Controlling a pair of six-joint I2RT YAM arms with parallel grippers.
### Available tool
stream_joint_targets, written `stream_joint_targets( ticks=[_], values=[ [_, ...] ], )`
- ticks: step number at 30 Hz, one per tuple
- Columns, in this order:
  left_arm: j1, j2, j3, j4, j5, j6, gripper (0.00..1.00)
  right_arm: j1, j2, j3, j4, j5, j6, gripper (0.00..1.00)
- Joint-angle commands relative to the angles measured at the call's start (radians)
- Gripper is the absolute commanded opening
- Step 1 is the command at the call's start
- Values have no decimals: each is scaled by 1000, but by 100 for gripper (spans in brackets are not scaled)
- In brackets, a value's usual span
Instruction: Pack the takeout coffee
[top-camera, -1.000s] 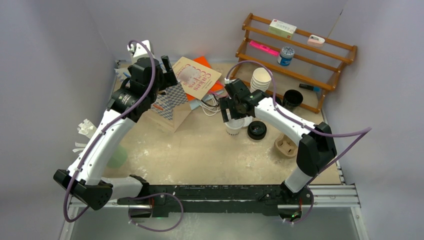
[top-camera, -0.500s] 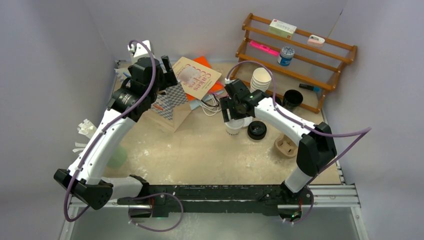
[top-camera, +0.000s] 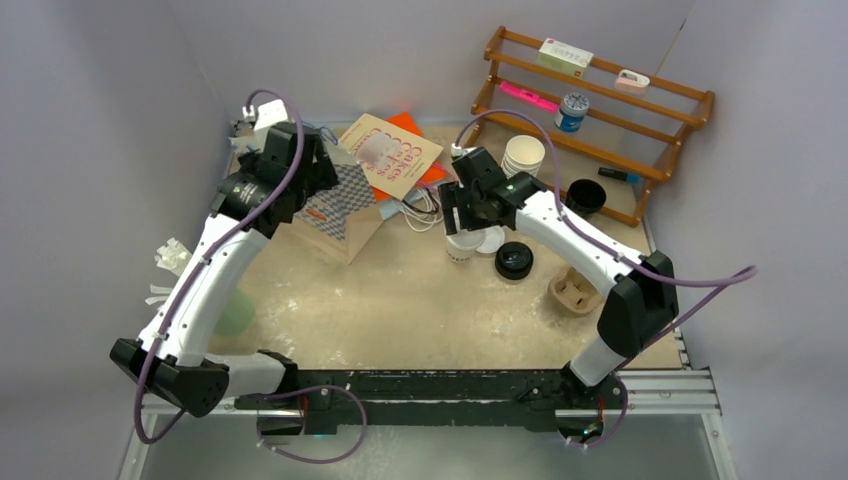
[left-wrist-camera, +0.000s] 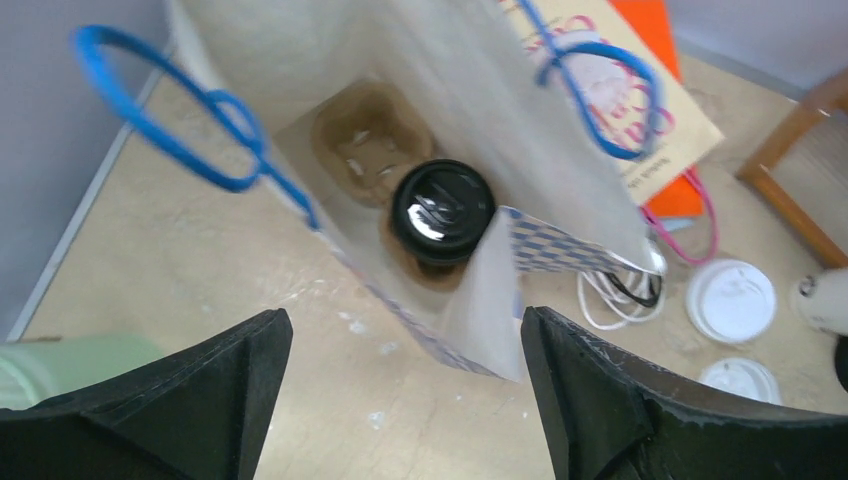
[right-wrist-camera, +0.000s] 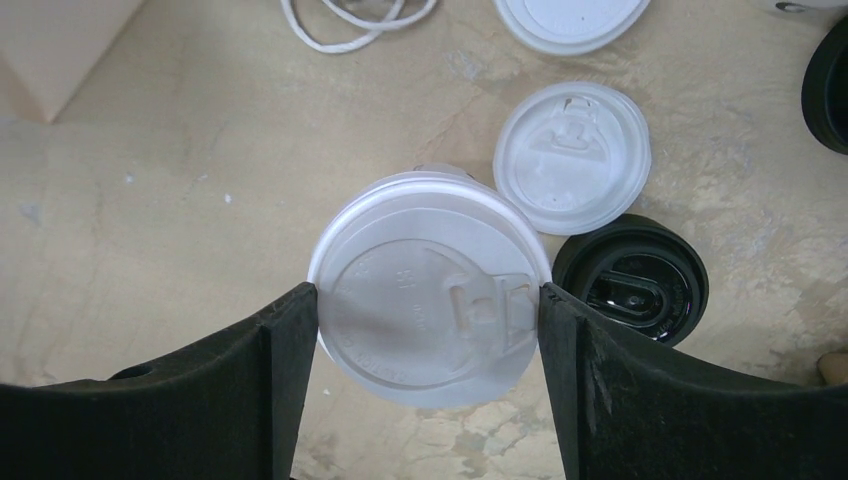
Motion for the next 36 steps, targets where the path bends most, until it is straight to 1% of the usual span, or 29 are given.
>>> stream_joint_targets(
  ticks=[1,3,4,6,11,14,16,22,25,27,29,31,32,36],
  values=[
    [144,-50,8,-96,25,-69,91,4,-88,52,13,-34,22,78],
    [240,-61,-13,-57,121,-60,91,6,-96,56,15,-42,26,78],
    [267,-65,-21,-33,155,-58,91,6,-97,59,16,-49,25,78],
    [292,-65,-23,-3,180,-64,91,4,-96,66,13,-52,24,78],
    [302,-44,-27,48,210,-110,91,4,-82,104,-4,-49,11,77],
    [301,-48,-66,116,271,-137,90,4,-76,118,-1,-52,-2,77],
    [301,-45,-93,137,287,-162,89,4,-73,123,1,-54,-3,77],
    [301,-11,-139,118,243,-246,82,4,-72,137,8,-56,-5,77],
    [301,20,-137,103,245,-260,69,4,-72,157,-5,-57,-4,76],
    [301,29,-139,113,264,-248,54,5,-77,174,-17,-60,-5,76],
    [301,31,-140,111,286,-229,30,4,-86,191,-29,-69,-5,76],
    [300,30,-127,84,311,-209,5,4,-95,209,-41,-74,-7,76],
    [300,30,-120,65,327,-201,0,4,-100,217,-45,-73,-10,76],
    [296,8,-118,-7,427,-174,0,5,-114,249,-50,-71,-14,76]
  ],
)
